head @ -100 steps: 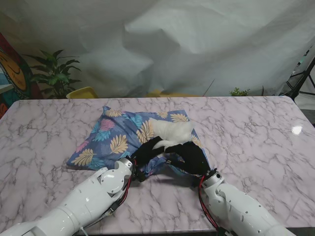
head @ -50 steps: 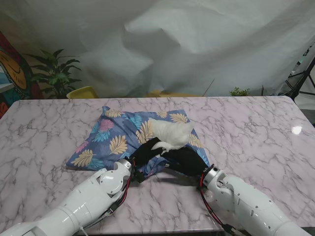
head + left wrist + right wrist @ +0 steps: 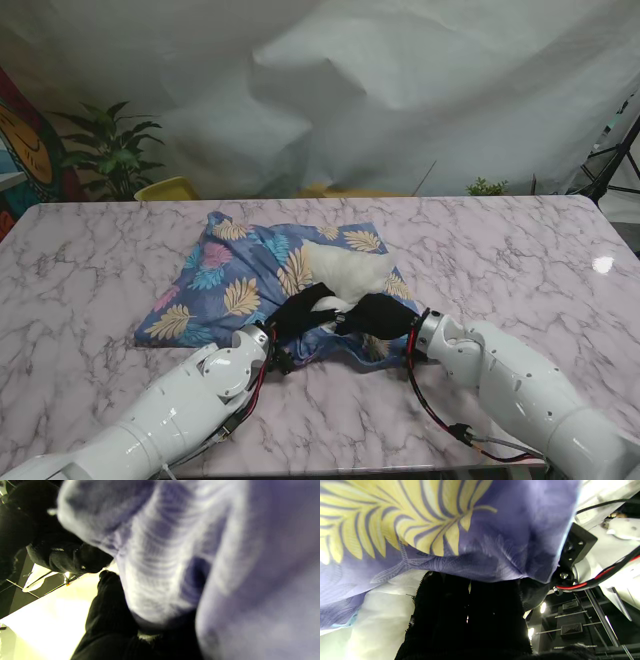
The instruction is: Put a pillowcase on a pillow
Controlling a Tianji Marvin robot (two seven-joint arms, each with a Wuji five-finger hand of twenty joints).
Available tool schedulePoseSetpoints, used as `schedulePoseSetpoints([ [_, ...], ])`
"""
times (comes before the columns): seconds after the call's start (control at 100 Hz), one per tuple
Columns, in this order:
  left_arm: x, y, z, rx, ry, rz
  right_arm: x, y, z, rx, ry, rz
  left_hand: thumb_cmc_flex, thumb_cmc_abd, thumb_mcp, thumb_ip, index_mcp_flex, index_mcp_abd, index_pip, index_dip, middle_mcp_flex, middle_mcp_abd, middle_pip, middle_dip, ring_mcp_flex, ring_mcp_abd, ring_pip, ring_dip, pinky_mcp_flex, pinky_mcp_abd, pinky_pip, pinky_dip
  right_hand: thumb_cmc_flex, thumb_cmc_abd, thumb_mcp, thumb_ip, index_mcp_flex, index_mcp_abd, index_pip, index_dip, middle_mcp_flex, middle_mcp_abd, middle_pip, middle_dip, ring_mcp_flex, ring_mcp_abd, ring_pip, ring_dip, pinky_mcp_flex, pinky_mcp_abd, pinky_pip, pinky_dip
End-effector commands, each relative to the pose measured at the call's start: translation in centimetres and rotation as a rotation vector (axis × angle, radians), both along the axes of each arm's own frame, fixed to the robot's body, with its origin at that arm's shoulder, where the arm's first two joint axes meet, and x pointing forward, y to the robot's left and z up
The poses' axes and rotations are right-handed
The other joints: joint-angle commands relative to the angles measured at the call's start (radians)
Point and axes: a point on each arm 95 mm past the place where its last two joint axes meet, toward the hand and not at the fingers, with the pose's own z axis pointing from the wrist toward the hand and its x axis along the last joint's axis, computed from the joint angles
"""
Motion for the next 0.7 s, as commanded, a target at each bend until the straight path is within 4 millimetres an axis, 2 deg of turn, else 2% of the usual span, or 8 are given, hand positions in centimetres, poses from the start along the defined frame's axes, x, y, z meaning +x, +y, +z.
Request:
schedulePoseSetpoints([
  [0.0,-1.69,0.31,-2.5,0.039,0.075,-0.013,-2.58,0.13,-3.64,-0.088,0.098,0.058,0.055,0.28,0.068,0.004,0.021,0.014,0.107,0.056,0.147,-0.002,0.1,0.012,0.089,0.083,-0.029,-0.036,0.003,0.147,-0.022,0.006,-0.021,0.059,-0.005,0.02,0.246,-0.171,0.341,0.127,0.209,0.007,0.226,0.094,0.08,-0.055,0.138,0.053,-0.003,-0.093,-0.041,0.001],
  [0.08,-1.67,0.38,-2.44,0.041,0.074,-0.013,-2.47,0.04,-3.7,-0.089,0.121,0.072,0.054,0.279,0.068,0.004,0.022,0.014,0.107,0.056,0.147,-0.003,0.1,0.012,0.09,0.082,-0.029,-0.037,0.003,0.146,-0.021,0.005,-0.016,0.056,-0.005,0.021,0.307,-0.187,0.39,0.155,0.263,0.013,0.28,0.124,0.127,-0.045,0.18,0.078,0.012,-0.089,-0.033,0.001],
  [0.23,-1.65,0.46,-2.37,0.043,0.073,-0.014,-2.36,-0.17,-3.82,-0.109,0.145,0.086,0.055,0.278,0.068,0.004,0.022,0.014,0.108,0.055,0.148,-0.002,0.1,0.012,0.09,0.08,-0.028,-0.037,0.004,0.145,-0.02,0.005,-0.005,0.046,-0.005,0.021,0.368,-0.205,0.473,0.244,0.262,0.034,0.482,0.247,0.213,-0.008,0.267,0.159,0.049,-0.048,-0.002,0.002],
  [0.33,-1.65,0.49,-2.36,0.042,0.075,-0.016,-2.34,-0.25,-4.02,-0.112,0.146,0.08,0.055,0.278,0.068,0.004,0.023,0.016,0.108,0.055,0.148,-0.001,0.101,0.012,0.09,0.081,-0.028,-0.038,0.004,0.145,-0.02,0.004,0.002,0.026,-0.004,0.021,0.364,-0.203,0.484,0.289,0.261,0.054,0.525,0.271,0.269,0.043,0.318,0.2,0.115,0.068,0.063,0.016],
  [0.4,-1.66,0.5,-2.36,0.043,0.075,-0.018,-2.33,-0.26,-4.11,-0.11,0.137,0.073,0.055,0.277,0.068,0.004,0.022,0.016,0.108,0.055,0.147,-0.002,0.1,0.012,0.09,0.081,-0.028,-0.038,0.004,0.145,-0.02,0.004,0.018,-0.001,-0.003,0.02,0.311,-0.2,0.469,0.339,0.258,0.064,0.489,0.275,0.273,0.076,0.405,0.246,0.179,0.163,0.108,0.006],
  [0.49,-1.66,0.52,-2.36,0.045,0.073,-0.021,-2.34,-0.3,-4.11,-0.114,0.129,0.065,0.055,0.277,0.068,0.004,0.022,0.015,0.108,0.055,0.147,-0.003,0.1,0.012,0.09,0.08,-0.028,-0.038,0.004,0.145,-0.02,0.004,0.037,-0.047,-0.002,0.019,0.19,-0.206,0.47,0.419,0.169,0.053,0.477,0.333,0.273,0.086,0.478,0.268,0.24,0.228,0.131,-0.018],
  [0.62,-1.67,0.54,-2.36,0.047,0.073,-0.023,-2.41,-0.47,-4.12,-0.116,0.149,0.052,0.056,0.275,0.068,0.005,0.022,0.017,0.108,0.055,0.147,-0.003,0.101,0.013,0.091,0.078,-0.026,-0.038,0.005,0.144,-0.02,0.003,0.063,-0.11,0.002,0.018,0.045,-0.178,0.474,0.476,0.022,0.065,0.512,0.389,0.274,0.071,0.65,0.352,0.313,0.26,0.158,-0.026],
  [0.69,-1.69,0.55,-2.38,0.051,0.073,-0.025,-2.48,-0.61,-4.1,-0.121,0.169,0.046,0.056,0.274,0.068,0.005,0.023,0.019,0.109,0.055,0.147,-0.004,0.103,0.013,0.092,0.076,-0.026,-0.039,0.007,0.142,-0.019,0.003,0.074,-0.138,0.003,0.018,-0.014,-0.148,0.45,0.469,-0.049,0.084,0.516,0.388,0.277,0.024,0.774,0.417,0.394,0.268,0.208,-0.012],
])
